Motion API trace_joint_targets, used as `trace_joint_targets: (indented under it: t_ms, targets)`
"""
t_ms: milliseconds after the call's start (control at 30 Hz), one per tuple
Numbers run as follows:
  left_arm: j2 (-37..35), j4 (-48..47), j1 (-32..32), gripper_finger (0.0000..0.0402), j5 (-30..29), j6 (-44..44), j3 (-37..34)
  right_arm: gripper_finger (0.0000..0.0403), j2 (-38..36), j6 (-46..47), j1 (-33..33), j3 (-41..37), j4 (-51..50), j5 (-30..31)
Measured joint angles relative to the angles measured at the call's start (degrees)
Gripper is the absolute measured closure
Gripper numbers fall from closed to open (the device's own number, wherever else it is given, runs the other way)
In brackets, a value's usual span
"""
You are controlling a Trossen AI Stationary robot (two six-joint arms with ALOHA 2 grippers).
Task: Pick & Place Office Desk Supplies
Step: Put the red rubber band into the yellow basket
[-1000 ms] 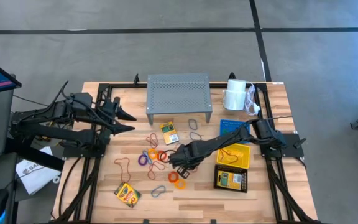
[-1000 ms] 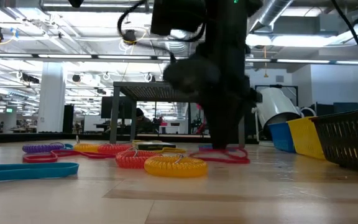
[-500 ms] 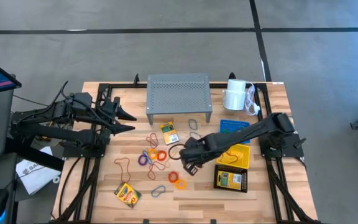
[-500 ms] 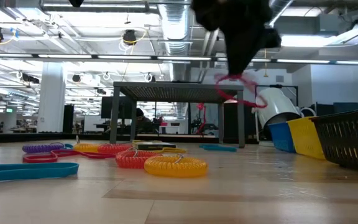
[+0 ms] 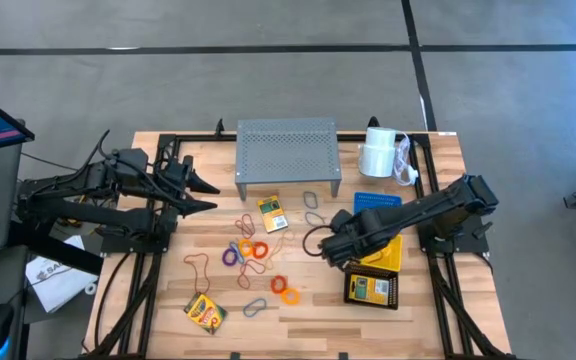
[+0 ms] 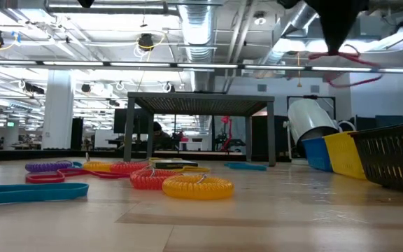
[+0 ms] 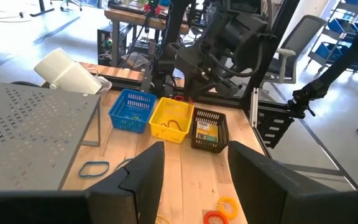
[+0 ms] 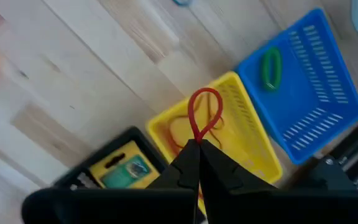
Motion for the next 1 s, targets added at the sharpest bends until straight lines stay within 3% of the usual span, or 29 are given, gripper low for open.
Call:
trace_joint_targets:
  t_ms: [300,533,1000]
  targets:
    - [0.0,0.4,0.0,0.0229,0.0,-0.7,0.0,0.0403,-15.9,6.0,-1.0,-23.7,15.7,-3.1]
    - [0.0,1.8,0.0,0.0229,0.0,-0.6,0.0,0.0403,-24.6,10.3,-1.0,-36.3,20.9,-3.0]
    - [0.0,1.8,0.0,0.0229,-0.3,-0.7,0.0,0.0403,-22.1,6.7,-4.2,-44.0,31.8,-3.1]
